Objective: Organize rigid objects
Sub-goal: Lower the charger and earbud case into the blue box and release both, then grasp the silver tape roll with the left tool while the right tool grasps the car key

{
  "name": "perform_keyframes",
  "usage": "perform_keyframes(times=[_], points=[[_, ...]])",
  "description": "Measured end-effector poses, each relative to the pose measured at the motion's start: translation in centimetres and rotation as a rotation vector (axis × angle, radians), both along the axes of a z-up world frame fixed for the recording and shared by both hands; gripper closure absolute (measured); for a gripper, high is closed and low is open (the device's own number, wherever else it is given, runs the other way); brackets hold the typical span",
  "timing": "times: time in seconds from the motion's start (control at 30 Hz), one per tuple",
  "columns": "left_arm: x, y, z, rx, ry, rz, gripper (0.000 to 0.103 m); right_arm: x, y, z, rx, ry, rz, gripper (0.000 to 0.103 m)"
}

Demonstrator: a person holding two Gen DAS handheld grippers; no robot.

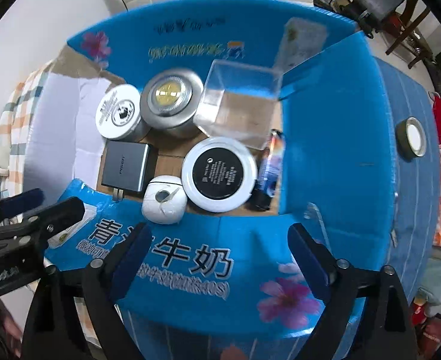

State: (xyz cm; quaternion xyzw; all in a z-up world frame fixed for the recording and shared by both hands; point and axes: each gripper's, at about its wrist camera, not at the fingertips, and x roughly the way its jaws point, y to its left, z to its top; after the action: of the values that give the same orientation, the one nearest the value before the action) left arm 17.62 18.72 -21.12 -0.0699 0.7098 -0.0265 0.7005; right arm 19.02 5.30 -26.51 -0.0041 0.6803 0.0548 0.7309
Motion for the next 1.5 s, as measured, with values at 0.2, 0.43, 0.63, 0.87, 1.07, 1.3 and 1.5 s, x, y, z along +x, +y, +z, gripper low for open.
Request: perform_keyframes(times=[0.2,0.43,0.63,0.87,1.07,1.3,1.5], points=[[-1.0,-0.5,3.5,0.040,-0.084,-0.010,0.001,-1.8,-2.0,4.4,-0.003,-0.066,0.006,0.009],[-2.3,-2.3,7.4,0.084,-0.193,0.008,0.001,-5.7,-3.0,11.6,0.022,-0.153,0.003,0.008],[-5.0,-3.6,12.3,0.123,-0.302,-0.003,0.001,-8.4,-4.2,16.5,0.044,-0.217,0.017,0.009],[-7.4,-4.8,16.1,0.123,-0.386,-0.002,0.001,-10.7,-5.3,20.5,0.074,-0.263,0.038,0.009],[-8.6,-5.7,18.3,0.109,-0.421,-0.003,0.001,-11.8,-6.3,22.9,0.098,-0.295,0.051,0.009],[-8.7,-7.6,19.2,0.099,-0.441,-0.015,0.001,-12.0,-10.3,21.9,0.141,-0.276,-0.016,0.008],[-7.1,-12.2,17.4,0.078,-0.433,-0.068,0.001,-12.3,-21.0,17.3,0.042,-0.238,-0.240,0.008]])
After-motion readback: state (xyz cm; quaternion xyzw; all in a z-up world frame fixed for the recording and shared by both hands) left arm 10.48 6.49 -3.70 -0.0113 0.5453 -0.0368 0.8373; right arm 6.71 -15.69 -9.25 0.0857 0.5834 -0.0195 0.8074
